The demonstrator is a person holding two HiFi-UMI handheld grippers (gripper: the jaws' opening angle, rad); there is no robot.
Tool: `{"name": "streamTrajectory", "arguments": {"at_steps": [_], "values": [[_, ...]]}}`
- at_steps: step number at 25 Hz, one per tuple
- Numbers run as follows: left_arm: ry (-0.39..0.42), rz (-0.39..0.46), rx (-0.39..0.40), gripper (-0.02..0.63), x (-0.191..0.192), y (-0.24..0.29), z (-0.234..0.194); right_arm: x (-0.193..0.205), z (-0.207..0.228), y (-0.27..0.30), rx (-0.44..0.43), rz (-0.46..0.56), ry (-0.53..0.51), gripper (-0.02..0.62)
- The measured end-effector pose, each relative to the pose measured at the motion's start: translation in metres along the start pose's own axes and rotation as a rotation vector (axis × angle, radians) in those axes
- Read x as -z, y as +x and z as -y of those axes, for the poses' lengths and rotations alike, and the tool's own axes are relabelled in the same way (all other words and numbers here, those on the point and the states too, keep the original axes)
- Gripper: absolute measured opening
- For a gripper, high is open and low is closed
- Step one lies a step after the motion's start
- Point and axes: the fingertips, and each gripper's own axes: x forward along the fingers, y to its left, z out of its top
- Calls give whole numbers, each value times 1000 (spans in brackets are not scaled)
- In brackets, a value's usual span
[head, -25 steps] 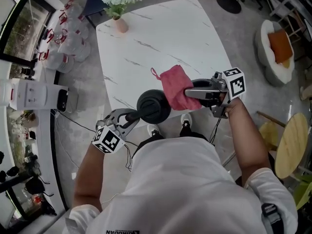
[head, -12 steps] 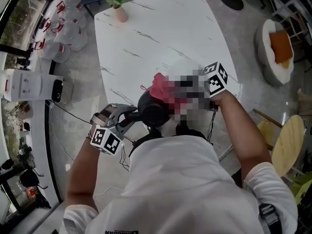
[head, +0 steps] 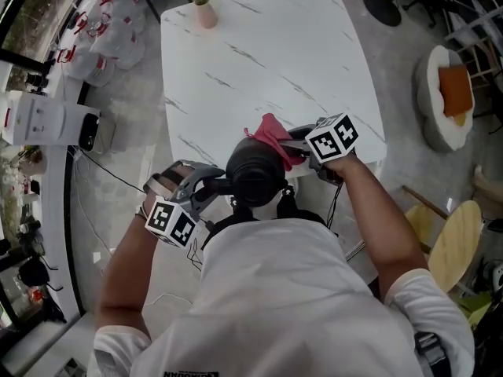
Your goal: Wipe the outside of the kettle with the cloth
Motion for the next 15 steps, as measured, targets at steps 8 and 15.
{"name": "streamTrajectory", "arguments": {"at_steps": [8,15], "values": [[-2,-1,-1,103,-2,2,1,21,40,20,161,-17,48,95],[37,-8,3,103,-3,1,1,34,60,26,288,-40,15,97]]}}
